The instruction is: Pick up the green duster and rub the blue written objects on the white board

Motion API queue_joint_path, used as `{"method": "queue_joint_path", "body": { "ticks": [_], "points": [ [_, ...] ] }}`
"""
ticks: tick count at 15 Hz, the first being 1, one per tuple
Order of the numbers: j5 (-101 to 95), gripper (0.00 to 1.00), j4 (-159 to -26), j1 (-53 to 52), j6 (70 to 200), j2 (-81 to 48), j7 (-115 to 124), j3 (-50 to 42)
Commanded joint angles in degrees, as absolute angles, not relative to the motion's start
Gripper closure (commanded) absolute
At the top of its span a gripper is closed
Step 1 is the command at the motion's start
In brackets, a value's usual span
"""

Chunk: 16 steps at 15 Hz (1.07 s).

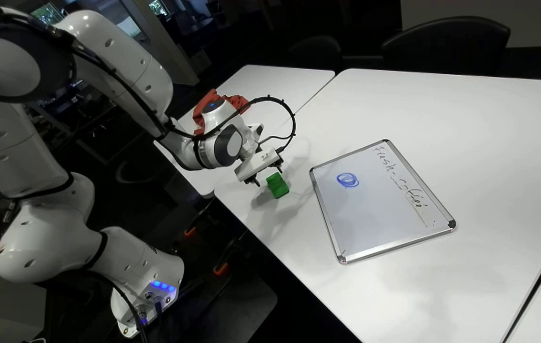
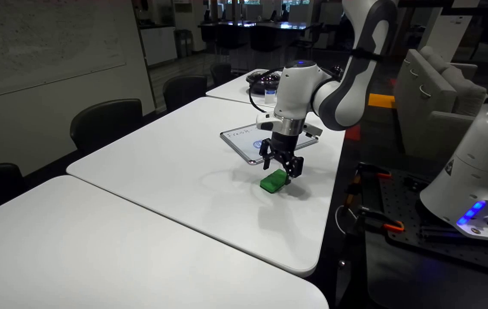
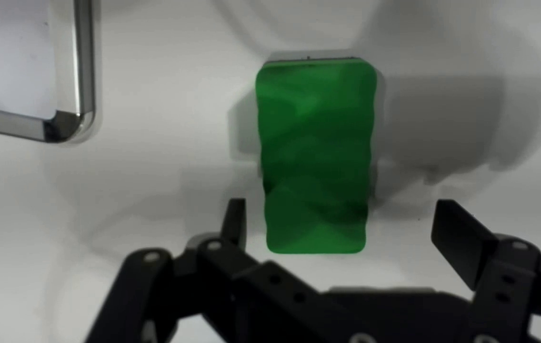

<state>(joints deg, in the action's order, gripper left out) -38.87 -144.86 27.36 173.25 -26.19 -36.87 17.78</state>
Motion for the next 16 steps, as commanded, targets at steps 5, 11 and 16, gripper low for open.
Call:
{"method": "queue_joint_path", "body": {
  "ticks": [5,11,16],
  "points": [
    [-35.62,0.00,-140.92,32.43,165.82,-28.56,-42.00,23.22],
    [-21.27,0.00,-140.65,25.47,165.49,-28.41,-53.82,18.31],
    [-15.79,0.00,-140.36,22.32,165.18,-28.53,-58.33,16.08]
  ]
}}
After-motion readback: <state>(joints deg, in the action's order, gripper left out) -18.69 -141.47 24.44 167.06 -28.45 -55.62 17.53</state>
